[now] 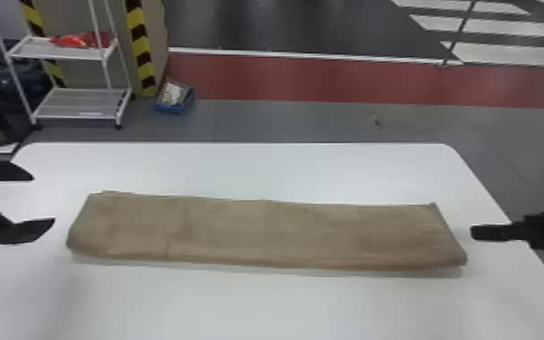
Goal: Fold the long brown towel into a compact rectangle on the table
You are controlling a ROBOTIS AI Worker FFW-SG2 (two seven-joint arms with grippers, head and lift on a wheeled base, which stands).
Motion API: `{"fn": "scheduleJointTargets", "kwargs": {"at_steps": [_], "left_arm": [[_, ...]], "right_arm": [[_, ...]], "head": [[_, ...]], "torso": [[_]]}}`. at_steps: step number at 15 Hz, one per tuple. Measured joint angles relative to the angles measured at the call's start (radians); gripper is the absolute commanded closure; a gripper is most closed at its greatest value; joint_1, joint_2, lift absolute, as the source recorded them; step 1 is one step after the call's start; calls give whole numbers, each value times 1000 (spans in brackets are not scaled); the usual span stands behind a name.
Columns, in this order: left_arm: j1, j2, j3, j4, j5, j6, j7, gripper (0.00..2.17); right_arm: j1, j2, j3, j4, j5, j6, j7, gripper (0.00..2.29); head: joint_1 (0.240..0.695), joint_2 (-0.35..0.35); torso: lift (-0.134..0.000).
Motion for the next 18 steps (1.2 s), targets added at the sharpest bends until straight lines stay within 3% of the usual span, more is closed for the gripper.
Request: {"fn": "scheduleJointTargets", "kwargs": {"at_steps": [12, 18], "left_arm": [[3, -3, -6, -2, 0, -2, 1, 83], [13, -53, -29, -2, 11, 2, 21, 83]], "right_arm": [[1, -7, 0, 0, 0, 0, 0, 60], [0, -8, 0, 2, 6, 8, 0, 60]], "head": [[695, -109], [695, -145]], "torso": [[-125], [-125]]}}
